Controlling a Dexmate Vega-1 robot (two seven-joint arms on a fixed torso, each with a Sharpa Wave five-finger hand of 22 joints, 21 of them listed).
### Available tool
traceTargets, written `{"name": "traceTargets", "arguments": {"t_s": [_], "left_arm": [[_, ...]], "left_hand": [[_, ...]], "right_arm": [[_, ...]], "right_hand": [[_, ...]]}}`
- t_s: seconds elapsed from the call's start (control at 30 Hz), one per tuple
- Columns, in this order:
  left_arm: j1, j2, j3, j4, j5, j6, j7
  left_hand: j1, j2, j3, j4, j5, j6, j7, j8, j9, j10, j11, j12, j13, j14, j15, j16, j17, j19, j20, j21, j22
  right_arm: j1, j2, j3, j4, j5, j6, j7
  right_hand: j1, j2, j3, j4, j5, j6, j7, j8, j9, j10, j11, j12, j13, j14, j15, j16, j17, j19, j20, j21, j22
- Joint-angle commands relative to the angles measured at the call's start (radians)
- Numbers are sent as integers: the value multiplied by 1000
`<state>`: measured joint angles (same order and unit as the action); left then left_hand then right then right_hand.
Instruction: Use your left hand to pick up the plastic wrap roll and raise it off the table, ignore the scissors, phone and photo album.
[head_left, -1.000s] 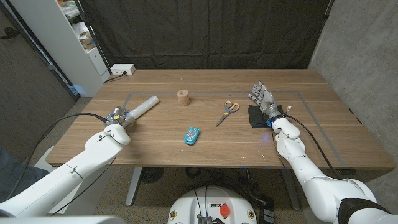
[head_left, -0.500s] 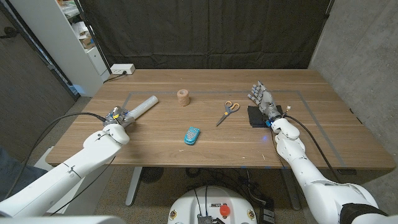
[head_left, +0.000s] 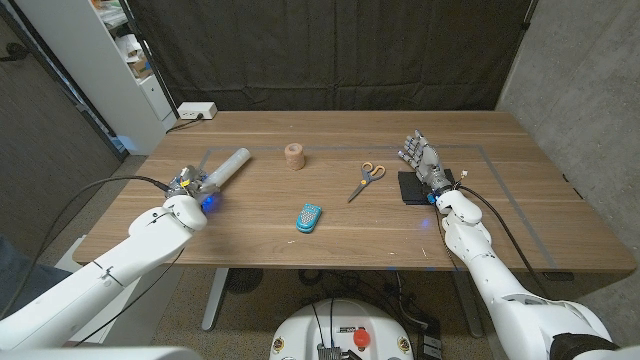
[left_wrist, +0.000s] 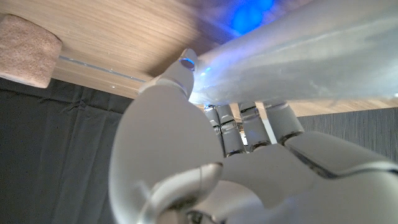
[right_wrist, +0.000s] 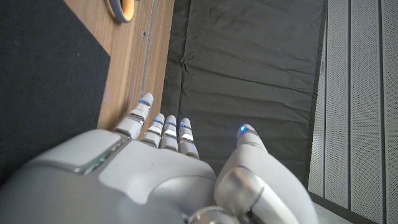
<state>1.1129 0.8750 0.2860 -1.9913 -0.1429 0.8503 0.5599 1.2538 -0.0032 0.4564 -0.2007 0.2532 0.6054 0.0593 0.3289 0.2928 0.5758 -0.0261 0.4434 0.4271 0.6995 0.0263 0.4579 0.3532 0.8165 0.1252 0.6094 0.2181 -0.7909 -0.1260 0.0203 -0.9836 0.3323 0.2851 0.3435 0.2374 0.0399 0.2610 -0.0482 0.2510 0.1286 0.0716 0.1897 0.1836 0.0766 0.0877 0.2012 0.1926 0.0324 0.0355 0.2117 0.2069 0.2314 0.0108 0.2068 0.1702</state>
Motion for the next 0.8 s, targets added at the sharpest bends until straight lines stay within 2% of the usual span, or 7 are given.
{"name": "traceTargets", "arguments": {"t_s": [0.03, 0.23, 0.8], "left_arm": [[27, 13, -32, -46, 10, 5, 10], [38, 12, -47, -52, 6, -4, 5], [23, 15, -40, -46, 10, -1, -12]], "left_hand": [[126, 143, 41, 35, 10, 1, 0, 7, 5, -4, 3, -4, 6, 73, -70, -3, 5, 57, -55, 9, 3], [121, 143, 40, 37, 12, -1, 0, 7, 8, -5, 3, -4, 9, 72, -65, -6, 8, 54, -54, 14, 3], [110, 141, 39, 40, 14, -7, -1, 6, 14, -9, 3, -5, 18, 69, -58, -13, 16, 43, -51, 25, 2]], "right_arm": [[-16, -8, -6, -45, 7, 0, -6], [-22, -12, -9, -64, 8, -2, -9], [-52, -24, -19, -151, 22, 11, -12]], "right_hand": [[3, 9, 0, -5, -2, 10, -2, 7, 5, 1, 2, 0, 4, 5, 4, 3, 5, 13, -2, -1, 1], [3, 9, -1, -6, -2, 11, -2, 7, 5, 3, 5, 0, 4, 7, 4, 4, 5, 14, -3, -1, 1], [2, 9, -1, -8, -2, 13, -2, 7, 5, 7, 1, 1, 4, 13, 1, 5, 5, 22, -6, -1, 1]]}}
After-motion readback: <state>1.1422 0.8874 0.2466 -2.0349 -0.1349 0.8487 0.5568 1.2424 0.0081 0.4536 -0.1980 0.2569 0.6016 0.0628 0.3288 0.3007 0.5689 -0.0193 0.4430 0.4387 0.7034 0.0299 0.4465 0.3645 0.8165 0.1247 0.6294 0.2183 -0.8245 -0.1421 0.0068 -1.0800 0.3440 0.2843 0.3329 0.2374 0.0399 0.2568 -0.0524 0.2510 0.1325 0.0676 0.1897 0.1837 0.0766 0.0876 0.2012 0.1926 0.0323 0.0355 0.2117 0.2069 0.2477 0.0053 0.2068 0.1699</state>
